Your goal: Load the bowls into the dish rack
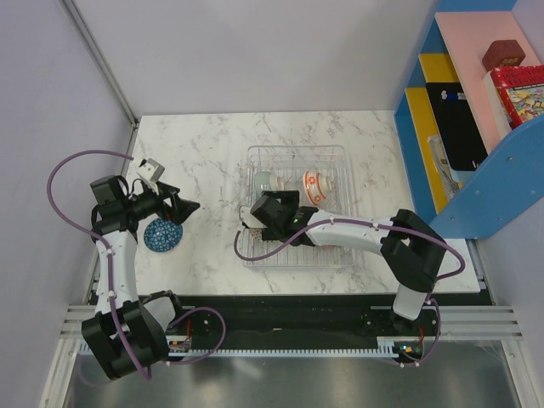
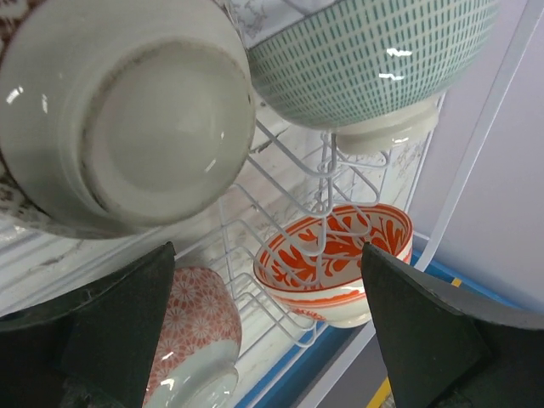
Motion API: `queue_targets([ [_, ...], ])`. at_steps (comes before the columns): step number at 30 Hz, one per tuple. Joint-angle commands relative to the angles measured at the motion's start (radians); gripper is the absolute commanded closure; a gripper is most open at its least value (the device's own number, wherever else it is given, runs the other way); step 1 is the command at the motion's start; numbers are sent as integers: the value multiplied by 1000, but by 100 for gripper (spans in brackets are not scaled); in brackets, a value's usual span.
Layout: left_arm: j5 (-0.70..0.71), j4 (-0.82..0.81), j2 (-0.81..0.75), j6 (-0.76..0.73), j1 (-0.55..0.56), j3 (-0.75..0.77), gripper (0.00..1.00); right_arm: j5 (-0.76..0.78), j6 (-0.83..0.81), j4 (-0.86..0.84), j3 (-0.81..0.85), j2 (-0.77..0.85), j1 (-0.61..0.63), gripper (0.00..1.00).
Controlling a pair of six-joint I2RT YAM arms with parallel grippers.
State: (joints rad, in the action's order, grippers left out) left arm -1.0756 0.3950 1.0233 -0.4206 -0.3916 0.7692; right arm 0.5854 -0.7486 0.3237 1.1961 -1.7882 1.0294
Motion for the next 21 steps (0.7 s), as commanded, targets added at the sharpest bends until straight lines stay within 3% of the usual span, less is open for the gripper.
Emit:
queue_targets([
  [1,11,14,-25,-10,-10,22,0,24,-5,90,0,90,-35,3],
  [8,140,56,-12,-23,-15,68,0,-6,3,132,-64,190,-106,3],
  [21,217,220,-83,-139,-49,45,0,-30,55,155,-127,248,-130,3],
])
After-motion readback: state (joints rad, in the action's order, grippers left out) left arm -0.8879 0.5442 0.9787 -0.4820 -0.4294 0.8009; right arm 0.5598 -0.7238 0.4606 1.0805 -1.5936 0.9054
